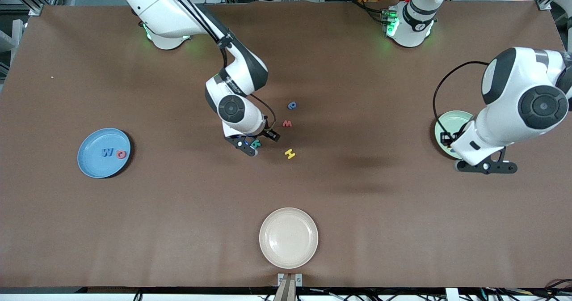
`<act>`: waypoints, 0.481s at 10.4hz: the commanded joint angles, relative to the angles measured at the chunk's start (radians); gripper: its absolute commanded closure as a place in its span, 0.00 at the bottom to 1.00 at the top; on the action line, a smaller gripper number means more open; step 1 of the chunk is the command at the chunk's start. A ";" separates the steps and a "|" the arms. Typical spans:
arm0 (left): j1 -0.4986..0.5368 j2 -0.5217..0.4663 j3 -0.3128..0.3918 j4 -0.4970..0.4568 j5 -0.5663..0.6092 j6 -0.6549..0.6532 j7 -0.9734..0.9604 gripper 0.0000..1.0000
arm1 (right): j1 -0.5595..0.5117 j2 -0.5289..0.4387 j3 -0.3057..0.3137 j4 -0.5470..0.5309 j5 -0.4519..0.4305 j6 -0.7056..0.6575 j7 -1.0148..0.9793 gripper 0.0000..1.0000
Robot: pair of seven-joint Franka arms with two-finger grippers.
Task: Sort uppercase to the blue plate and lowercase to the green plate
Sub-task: 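Carry the e to the green plate while the right gripper reaches the H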
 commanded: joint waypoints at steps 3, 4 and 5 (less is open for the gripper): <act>0.120 -0.095 -0.020 -0.263 -0.062 0.174 0.066 1.00 | 0.072 0.139 -0.020 0.209 -0.012 -0.001 0.201 0.20; 0.146 -0.092 -0.020 -0.271 -0.065 0.192 0.086 1.00 | 0.104 0.150 -0.055 0.236 -0.032 -0.001 0.241 0.19; 0.147 -0.090 -0.020 -0.271 -0.066 0.190 0.093 1.00 | 0.113 0.148 -0.066 0.250 -0.088 -0.013 0.305 0.19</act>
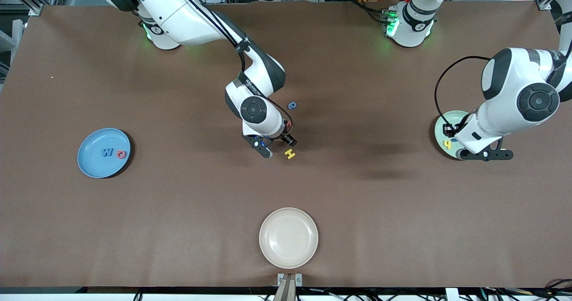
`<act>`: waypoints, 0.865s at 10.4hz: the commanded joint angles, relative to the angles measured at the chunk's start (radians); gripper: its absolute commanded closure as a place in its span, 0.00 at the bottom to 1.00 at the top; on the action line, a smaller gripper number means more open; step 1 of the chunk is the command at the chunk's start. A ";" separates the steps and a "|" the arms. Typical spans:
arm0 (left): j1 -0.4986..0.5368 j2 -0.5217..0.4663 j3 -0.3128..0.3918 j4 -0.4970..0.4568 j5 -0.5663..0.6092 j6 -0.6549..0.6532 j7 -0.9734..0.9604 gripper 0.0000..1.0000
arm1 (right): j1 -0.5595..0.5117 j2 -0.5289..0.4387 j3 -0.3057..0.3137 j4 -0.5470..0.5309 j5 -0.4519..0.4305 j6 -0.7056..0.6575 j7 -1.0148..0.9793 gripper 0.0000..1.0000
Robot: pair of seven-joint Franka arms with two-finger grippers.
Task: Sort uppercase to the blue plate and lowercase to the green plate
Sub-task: 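Carry the e to the green plate while the right gripper reaches the H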
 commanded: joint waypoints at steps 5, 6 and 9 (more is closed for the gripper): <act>0.068 -0.027 -0.012 -0.078 -0.029 0.024 0.039 1.00 | 0.081 0.112 -0.042 0.144 -0.162 -0.007 0.266 0.19; 0.088 -0.024 -0.012 -0.082 -0.029 0.024 0.052 1.00 | 0.090 0.128 -0.053 0.174 -0.161 -0.009 0.288 0.19; 0.129 -0.006 -0.010 -0.097 -0.029 0.029 0.119 1.00 | 0.091 0.139 -0.054 0.182 -0.159 0.006 0.296 0.21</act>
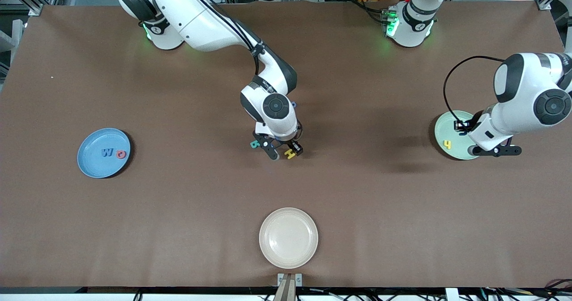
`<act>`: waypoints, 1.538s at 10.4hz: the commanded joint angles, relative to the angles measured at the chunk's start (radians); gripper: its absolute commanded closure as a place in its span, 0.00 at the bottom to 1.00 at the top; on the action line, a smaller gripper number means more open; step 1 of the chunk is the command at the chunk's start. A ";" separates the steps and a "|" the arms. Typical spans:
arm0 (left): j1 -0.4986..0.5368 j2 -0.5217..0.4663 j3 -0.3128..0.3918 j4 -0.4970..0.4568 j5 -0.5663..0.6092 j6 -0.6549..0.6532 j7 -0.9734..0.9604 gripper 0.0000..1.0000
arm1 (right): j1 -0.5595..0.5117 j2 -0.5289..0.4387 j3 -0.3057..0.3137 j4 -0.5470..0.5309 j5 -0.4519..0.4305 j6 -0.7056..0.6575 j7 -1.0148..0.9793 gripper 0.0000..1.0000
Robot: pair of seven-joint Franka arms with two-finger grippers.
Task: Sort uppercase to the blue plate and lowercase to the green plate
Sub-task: 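Carry the e to the green plate while the right gripper reaches the H, then release the e onto the green plate while the right gripper lowers to the H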
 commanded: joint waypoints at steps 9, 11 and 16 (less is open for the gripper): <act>-0.204 -0.003 0.300 -0.166 -0.027 0.183 0.103 1.00 | 0.034 0.059 -0.027 0.046 -0.026 0.051 0.064 0.24; -0.269 0.007 0.408 -0.174 -0.028 0.204 0.154 1.00 | 0.033 0.059 -0.027 0.044 -0.026 0.051 0.057 0.44; -0.293 0.070 0.418 -0.181 -0.076 0.258 0.163 0.36 | 0.033 0.057 -0.029 0.044 -0.029 0.048 0.045 0.64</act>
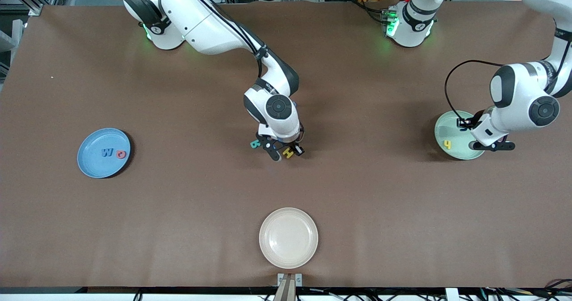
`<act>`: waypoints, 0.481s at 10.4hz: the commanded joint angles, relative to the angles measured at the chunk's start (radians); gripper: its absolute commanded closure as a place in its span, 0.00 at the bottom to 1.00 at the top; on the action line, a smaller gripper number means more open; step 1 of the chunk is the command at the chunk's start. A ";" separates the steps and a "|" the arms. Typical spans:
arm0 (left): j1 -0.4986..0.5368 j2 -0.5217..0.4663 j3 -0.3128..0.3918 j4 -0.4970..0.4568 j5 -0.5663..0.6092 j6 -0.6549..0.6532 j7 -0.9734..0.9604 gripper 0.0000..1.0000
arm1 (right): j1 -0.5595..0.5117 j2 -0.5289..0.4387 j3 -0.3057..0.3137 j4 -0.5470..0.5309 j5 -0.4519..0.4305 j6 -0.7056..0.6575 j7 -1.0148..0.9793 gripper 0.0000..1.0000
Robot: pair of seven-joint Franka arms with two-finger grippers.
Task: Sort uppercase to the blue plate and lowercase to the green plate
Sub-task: 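Release the e onto the green plate while the right gripper lowers to the H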
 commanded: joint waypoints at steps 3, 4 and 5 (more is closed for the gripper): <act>-0.067 -0.009 0.016 0.028 -0.026 0.006 -0.001 0.00 | 0.010 0.020 -0.017 0.022 -0.031 0.002 -0.004 0.68; -0.078 -0.029 0.013 0.060 -0.026 -0.017 -0.017 0.00 | 0.010 0.020 -0.018 0.022 -0.031 0.000 -0.008 0.72; -0.103 -0.034 0.012 0.122 -0.026 -0.087 -0.019 0.00 | 0.010 0.020 -0.018 0.020 -0.032 -0.001 -0.008 0.73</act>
